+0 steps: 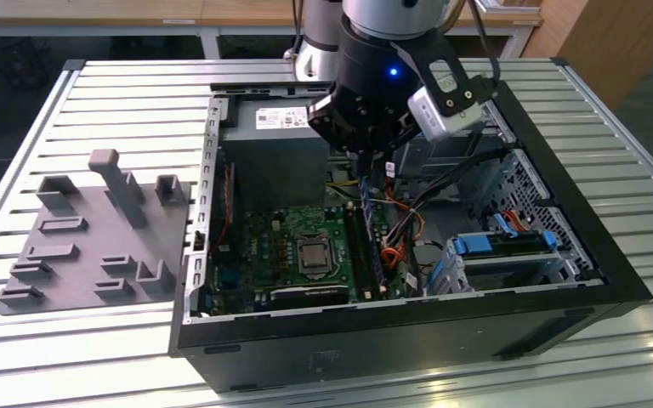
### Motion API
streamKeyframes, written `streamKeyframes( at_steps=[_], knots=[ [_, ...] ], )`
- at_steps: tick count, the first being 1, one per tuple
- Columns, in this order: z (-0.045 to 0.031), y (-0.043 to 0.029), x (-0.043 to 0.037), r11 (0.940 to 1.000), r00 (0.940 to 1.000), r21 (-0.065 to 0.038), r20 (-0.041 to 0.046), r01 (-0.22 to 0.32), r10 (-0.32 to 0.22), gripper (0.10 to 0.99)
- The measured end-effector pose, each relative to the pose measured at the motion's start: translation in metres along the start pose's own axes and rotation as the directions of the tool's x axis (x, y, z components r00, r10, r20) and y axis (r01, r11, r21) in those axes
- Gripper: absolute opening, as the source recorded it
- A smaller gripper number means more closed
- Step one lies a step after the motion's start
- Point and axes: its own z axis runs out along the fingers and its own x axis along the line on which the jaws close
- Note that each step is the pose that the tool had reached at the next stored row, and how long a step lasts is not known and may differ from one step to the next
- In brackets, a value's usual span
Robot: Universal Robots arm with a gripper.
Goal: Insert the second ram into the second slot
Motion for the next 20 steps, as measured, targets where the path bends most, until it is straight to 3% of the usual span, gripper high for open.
streamKeyframes(
  at_steps=[20],
  knots=[
    [0.0106,-0.0035,0.0001,1.0,1.0,-0.001,-0.0028,0.001,-0.001,0.118]
  ],
)
